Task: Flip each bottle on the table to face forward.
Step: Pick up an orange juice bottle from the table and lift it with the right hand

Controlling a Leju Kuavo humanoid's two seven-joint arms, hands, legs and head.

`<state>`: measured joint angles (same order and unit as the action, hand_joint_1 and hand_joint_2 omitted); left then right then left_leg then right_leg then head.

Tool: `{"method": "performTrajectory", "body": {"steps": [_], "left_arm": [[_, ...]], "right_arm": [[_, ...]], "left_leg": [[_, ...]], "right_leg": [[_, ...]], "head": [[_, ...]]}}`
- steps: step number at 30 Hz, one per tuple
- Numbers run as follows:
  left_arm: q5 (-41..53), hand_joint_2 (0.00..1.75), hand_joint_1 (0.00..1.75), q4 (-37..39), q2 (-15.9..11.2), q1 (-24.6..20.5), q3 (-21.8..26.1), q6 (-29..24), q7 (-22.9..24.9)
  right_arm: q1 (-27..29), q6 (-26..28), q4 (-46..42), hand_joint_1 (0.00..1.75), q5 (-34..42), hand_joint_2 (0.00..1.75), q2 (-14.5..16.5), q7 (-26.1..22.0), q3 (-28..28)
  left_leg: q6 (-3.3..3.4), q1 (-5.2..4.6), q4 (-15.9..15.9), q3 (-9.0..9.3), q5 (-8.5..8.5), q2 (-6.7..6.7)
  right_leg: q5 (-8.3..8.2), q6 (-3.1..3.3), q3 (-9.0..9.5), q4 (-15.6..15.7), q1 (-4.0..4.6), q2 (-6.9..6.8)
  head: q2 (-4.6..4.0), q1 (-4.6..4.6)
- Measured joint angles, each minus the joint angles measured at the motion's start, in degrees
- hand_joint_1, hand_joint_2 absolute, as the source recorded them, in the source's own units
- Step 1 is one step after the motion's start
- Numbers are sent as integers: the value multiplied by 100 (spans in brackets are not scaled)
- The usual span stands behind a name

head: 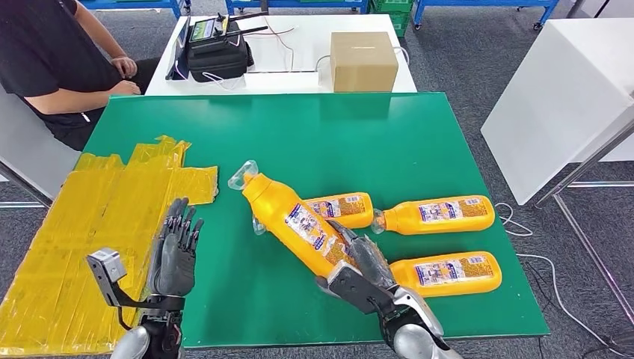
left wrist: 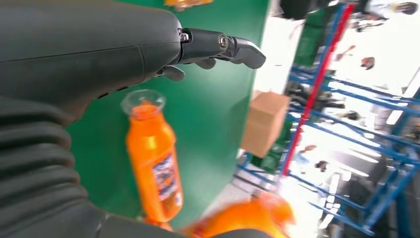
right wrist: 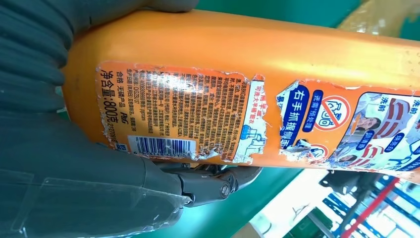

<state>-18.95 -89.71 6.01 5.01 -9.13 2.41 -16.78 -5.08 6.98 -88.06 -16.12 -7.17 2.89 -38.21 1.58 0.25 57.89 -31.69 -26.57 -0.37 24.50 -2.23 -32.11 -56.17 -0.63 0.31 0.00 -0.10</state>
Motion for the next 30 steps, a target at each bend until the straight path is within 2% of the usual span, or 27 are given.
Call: {"method": "performTrajectory", "body": {"steps": [6, 13, 24, 30], "left_arm": [[-320, 175, 0, 84, -31, -38, 1, 111, 266], [-1058, 175, 0, 179, -81, 20, -115, 905, 421], [-1956, 175, 0, 234, -169, 61, -323, 1693, 710], [-2363, 175, 0, 234, -212, 71, -326, 2184, 804]], "right_arm": [[-3, 143, -180, 175, 147, 175, 176, -80, 24], [-134, 31, -54, 175, 190, 175, 273, -344, -7], [-671, -516, 416, 175, 122, 175, 563, -150, -614], [-1068, -1081, 754, 175, 130, 175, 654, 26, -1042]], "left_leg": [[0, 1, 0, 0, 0, 0], [0, 2, 0, -3, 0, 1], [-1, 2, 0, -3, 0, -3], [-1, 2, 0, -3, 1, 0]], "right_leg": [[0, 0, -1, -1, 2, 0], [0, 0, -1, -1, 1, 0], [0, 0, -1, -4, 2, -1], [0, 0, -2, -3, 1, 0]], "head": [[0, 0], [0, 1], [0, 0], [0, 0]]}}
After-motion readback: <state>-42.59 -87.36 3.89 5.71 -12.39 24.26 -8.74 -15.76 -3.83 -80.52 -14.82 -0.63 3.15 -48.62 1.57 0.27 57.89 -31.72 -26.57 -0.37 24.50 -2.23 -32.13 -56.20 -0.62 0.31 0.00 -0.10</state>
